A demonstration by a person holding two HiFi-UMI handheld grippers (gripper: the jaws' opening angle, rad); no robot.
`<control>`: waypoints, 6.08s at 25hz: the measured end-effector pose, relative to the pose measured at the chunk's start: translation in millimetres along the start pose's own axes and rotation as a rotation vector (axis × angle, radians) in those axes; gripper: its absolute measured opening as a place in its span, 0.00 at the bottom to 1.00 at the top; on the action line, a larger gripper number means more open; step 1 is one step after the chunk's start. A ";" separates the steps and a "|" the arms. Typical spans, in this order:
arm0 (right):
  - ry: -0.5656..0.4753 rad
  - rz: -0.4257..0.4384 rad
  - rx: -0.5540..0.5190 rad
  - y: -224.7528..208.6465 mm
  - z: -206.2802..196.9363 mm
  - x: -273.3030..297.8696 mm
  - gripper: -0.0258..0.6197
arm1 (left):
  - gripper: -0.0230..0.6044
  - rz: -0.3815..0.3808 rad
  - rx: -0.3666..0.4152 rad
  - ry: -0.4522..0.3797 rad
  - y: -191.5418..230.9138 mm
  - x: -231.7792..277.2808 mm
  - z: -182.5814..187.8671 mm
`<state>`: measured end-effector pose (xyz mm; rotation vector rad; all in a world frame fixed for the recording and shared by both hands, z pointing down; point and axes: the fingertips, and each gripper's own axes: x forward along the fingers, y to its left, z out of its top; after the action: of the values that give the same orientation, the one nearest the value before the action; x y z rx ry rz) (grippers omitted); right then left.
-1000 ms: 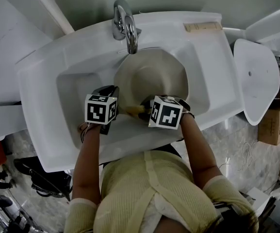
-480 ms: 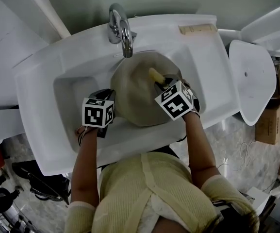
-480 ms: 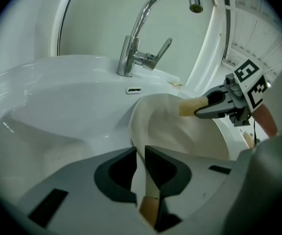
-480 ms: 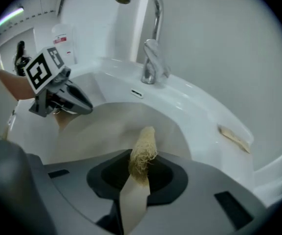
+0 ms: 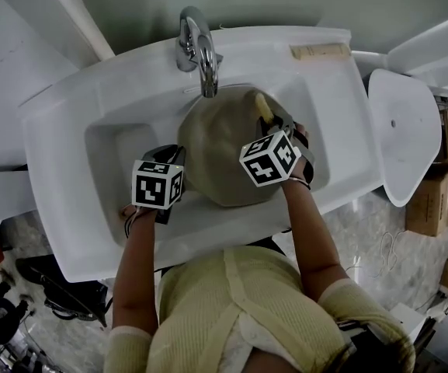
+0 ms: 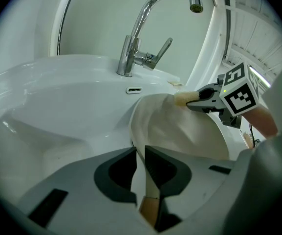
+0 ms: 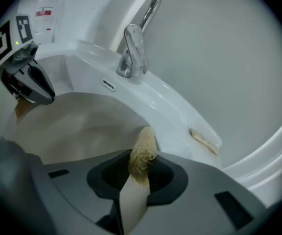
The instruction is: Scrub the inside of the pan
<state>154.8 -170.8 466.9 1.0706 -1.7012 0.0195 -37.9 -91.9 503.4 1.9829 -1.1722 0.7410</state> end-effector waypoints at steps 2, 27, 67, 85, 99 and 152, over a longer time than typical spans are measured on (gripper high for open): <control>-0.008 -0.019 -0.011 -0.9 2.7 2.1 0.18 | 0.20 0.001 0.001 -0.001 -0.1 0.0 0.2; 0.057 -0.004 -0.162 35.4 0.7 50.9 0.18 | 0.20 0.002 -0.009 0.001 -0.5 1.6 -1.7; -0.060 0.431 -0.474 166.2 15.1 32.8 0.18 | 0.20 -0.005 -0.022 0.004 -0.5 3.0 -3.7; 0.012 0.699 -0.586 204.0 -19.5 -18.9 0.18 | 0.20 -0.007 -0.020 0.002 -0.2 3.4 -4.2; 0.038 0.892 -0.682 209.7 -40.4 -63.9 0.18 | 0.20 -0.012 -0.023 0.002 -0.3 3.9 -4.5; 0.026 0.127 -0.894 2.6 -14.4 25.0 0.18 | 0.20 -0.009 -0.023 0.002 -1.1 4.1 -5.7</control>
<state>163.5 -177.9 493.5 0.2892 -1.4949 -0.5886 -35.9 -88.9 509.6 1.9672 -1.1642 0.7220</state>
